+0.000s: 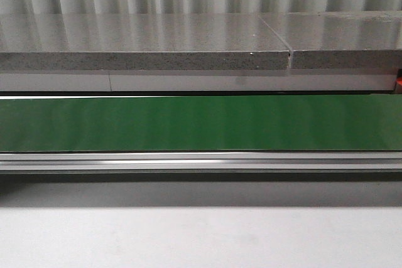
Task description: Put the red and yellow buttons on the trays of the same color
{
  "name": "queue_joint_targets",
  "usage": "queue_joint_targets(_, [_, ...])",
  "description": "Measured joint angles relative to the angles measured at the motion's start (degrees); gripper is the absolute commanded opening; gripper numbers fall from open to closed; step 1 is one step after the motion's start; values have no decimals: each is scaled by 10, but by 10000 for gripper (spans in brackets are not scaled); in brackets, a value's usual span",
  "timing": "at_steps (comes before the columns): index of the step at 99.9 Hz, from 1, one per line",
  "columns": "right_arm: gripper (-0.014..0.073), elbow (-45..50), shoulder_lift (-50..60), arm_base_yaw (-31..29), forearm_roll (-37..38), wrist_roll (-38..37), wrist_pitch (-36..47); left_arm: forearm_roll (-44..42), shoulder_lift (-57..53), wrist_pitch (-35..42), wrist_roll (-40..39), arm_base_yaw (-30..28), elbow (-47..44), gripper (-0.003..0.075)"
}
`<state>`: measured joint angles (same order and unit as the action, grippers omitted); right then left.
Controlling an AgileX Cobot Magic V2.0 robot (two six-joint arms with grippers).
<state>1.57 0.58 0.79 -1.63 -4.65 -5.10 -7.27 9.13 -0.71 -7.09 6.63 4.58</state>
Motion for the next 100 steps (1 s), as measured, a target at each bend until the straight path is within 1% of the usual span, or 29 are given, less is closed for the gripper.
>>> queue_joint_targets(14, [-67,0,0,0,0,0,0,0,-53,1,-7,-18,-42,-20])
queue_joint_targets(20, [-67,0,0,0,0,0,0,0,-75,-7,-14,-26,-44,-20])
queue_joint_targets(28, [-67,0,0,0,0,0,0,0,-93,2,-26,-39,-44,-20])
queue_joint_targets(46, [-67,0,0,0,0,0,0,-1,-94,-12,-39,-54,-44,-20])
queue_joint_targets(100, [-67,0,0,0,0,0,0,-4,-94,-13,-42,-54,-44,-20])
